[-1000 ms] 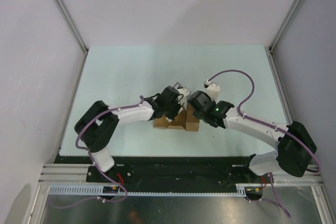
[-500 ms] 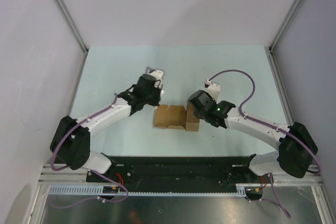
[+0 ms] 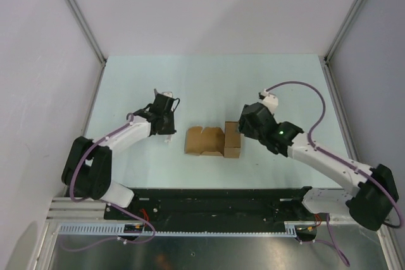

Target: Unpack the express box

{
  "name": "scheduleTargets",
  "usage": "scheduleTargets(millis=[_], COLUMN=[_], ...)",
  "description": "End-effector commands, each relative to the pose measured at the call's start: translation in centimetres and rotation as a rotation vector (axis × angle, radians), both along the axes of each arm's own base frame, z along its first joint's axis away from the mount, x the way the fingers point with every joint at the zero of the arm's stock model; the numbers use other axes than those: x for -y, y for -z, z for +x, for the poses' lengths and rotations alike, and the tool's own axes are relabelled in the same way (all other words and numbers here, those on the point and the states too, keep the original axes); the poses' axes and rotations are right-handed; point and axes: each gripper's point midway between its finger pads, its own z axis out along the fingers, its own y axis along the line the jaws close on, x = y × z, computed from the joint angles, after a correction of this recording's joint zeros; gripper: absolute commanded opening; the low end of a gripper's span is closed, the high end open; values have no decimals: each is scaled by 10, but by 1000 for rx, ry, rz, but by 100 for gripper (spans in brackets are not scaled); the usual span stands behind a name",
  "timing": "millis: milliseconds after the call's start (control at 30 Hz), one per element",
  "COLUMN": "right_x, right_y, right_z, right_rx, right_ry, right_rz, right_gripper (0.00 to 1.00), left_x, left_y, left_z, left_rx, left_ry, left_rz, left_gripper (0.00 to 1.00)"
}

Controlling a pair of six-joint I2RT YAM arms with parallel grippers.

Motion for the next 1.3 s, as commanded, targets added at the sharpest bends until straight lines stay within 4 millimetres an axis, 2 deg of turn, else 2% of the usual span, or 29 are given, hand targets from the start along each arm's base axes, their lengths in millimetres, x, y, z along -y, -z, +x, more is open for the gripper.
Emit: scheduleTargets(millis=[0,167,267,367,467,500,567,600,767,933,1000,1100,1133,1200,1267], right_x=[7,25,34,39,41,42,41,40,31,20,19,21,23,41,56], right_y=[-44,-69,-77,-77,-74,-72,-70,-70,-57,-51,-47,-53,-55,-69,-84], right_z=[11,13,13,11,10,10,10,10,12,10,9,10,12,18,23], right_rx=[114,168,183,180,176,170,165,167,128,117,103,124,137,182,218], right_ry=[10,44,60,67,54,51,37,15,-25,-59,-58,-57,-55,-33,-6], right_rz=[114,172,183,177,149,138,125,109,69,-6,-43,-61,-73,-121,-134], right_gripper=[64,65,65,66,67,68,68,68,70,72,73,76,77,82,87], left_x=[-10,-15,-15,-16,-14,-12,-11,-9,-4,-4,-11,-28,-32,-45,-54], left_y=[16,28,31,24,4,-10,-26,-43,-90,-144,-179,-226,-236,-265,-281], left_z=[-8,-9,-9,-5,2,7,10,15,21,24,24,20,18,5,-4], left_rx=[-73,-123,-140,-120,-69,-30,6,51,169,305,403,536,565,648,699], left_ry=[-74,-90,-102,-107,-92,-89,-83,-77,-64,-48,-58,-109,-127,-157,-162], left_rz=[44,79,82,80,68,52,40,21,-41,-85,-91,-86,-90,-104,-93], left_gripper=[28,29,30,34,46,53,58,63,80,89,91,94,96,100,100])
